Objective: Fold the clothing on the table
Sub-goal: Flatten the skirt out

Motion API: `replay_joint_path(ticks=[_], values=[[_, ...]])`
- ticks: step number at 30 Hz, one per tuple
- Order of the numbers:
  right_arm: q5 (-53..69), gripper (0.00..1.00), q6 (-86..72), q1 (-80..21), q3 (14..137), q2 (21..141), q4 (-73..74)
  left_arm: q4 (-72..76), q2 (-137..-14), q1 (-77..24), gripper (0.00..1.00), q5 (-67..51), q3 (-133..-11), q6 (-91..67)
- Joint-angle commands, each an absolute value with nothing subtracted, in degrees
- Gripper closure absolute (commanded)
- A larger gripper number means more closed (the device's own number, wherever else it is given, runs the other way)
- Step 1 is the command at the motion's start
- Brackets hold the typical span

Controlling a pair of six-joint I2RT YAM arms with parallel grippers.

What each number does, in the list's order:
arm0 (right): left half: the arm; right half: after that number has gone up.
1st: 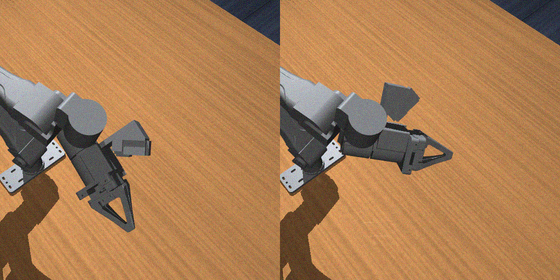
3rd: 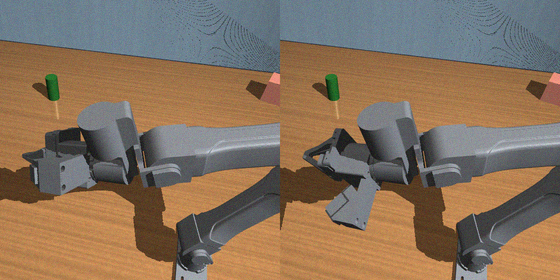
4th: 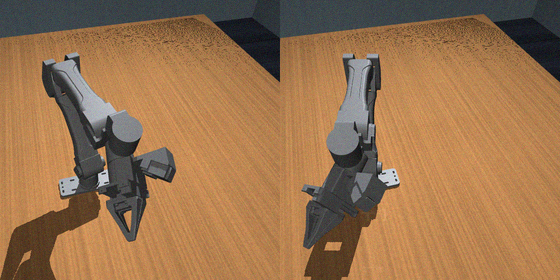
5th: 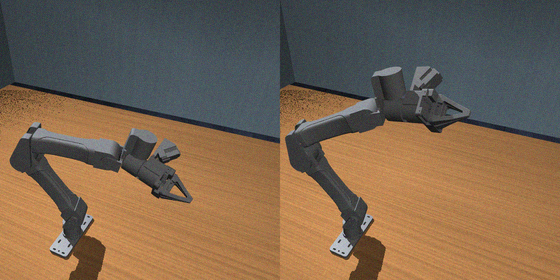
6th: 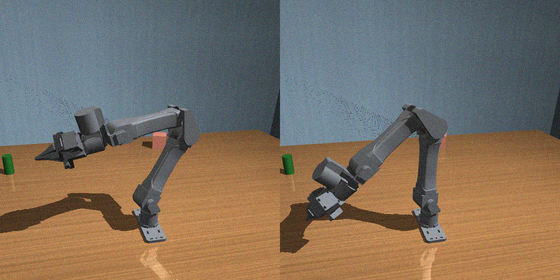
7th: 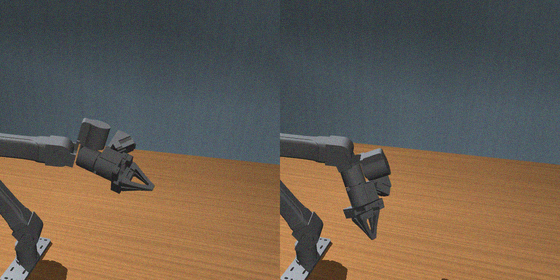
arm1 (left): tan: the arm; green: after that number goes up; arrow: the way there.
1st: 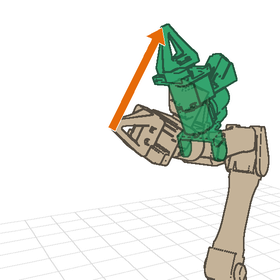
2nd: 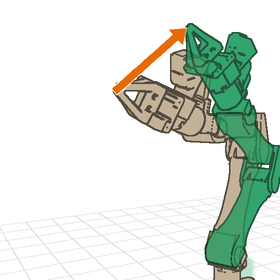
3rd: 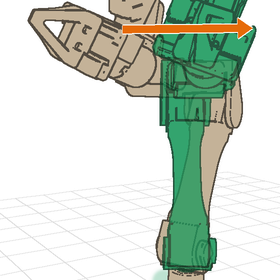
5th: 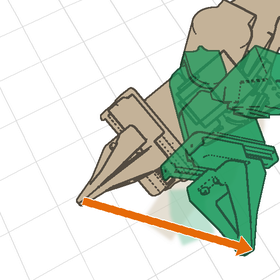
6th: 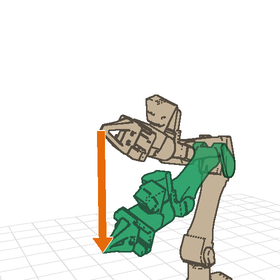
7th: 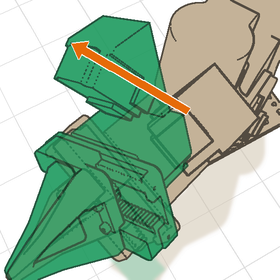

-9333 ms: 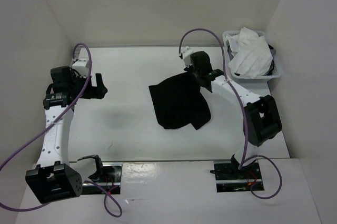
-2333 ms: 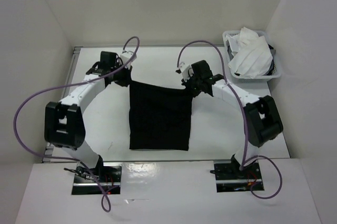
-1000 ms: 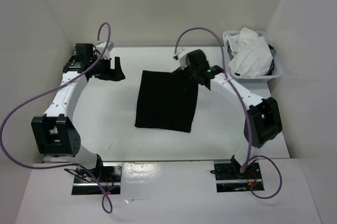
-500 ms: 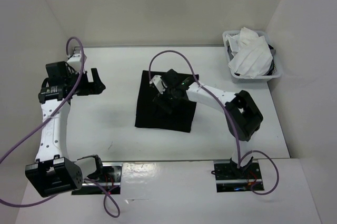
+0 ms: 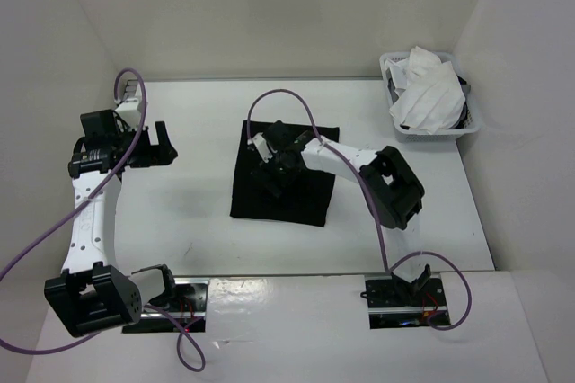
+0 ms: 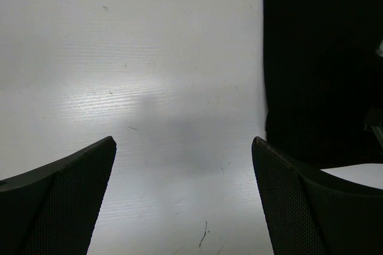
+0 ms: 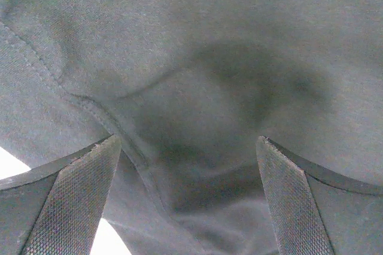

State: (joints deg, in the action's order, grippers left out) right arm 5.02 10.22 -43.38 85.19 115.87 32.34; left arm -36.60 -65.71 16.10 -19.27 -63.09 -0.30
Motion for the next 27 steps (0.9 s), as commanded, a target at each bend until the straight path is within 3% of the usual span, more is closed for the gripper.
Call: replay_joint_path(ticks=[1,10,17,27], values=[[6.67,0.02,8.00,-44.47,87.10,117.86,33.05,-34.37,-65.30,16.44,0.00,-19.07,-63.19,0.18],[4.67,0.02,9.83,-45.00,83.77,121.64,33.57,-34.37,-64.78,16.44,0.00,-18.54,-62.67,0.18],[0.88,0.02,15.81,-46.32,77.61,117.34,31.55,-33.84,-64.17,16.44,0.00,-19.07,-62.14,0.70],[6.68,0.02,20.65,-49.21,71.46,113.82,35.06,-33.84,-64.16,16.44,0.00,-19.07,-62.14,0.70]])
